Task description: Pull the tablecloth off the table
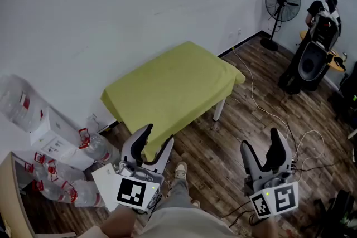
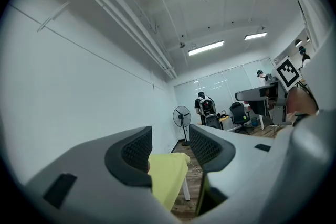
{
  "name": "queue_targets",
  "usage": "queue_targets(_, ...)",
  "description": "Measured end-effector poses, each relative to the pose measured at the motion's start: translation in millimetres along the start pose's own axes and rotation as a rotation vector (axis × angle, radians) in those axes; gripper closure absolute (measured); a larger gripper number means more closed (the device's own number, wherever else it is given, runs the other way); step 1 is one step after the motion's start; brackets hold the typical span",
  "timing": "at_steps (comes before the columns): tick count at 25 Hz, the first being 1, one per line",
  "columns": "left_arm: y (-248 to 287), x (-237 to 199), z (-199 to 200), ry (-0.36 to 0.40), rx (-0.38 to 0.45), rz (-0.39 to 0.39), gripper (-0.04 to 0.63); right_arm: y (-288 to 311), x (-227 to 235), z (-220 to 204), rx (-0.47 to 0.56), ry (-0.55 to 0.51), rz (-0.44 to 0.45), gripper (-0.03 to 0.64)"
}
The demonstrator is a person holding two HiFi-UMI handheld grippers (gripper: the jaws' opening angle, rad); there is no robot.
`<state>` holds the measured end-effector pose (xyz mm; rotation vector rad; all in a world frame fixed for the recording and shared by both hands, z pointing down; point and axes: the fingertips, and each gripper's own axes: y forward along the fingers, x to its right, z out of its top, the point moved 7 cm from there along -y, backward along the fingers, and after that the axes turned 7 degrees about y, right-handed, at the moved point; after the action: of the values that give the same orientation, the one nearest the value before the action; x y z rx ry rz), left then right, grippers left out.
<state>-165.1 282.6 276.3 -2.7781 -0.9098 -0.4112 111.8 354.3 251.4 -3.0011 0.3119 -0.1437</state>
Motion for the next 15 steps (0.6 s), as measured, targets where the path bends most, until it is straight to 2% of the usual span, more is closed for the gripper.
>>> queue_targets(8, 51.5, -31.2, -26.4, -0.029, 0.000, 0.033, 0.367, 65.6, 14.3, -24.8, -0.105, -0.061, 0.084, 0.258)
queue_targets(15, 91.2, -73.2, -40.4, -0.041, -0.010, 0.050, 0.367, 128.9, 25.7, -23.8, -0.050, -0.006, 0.096, 0.258)
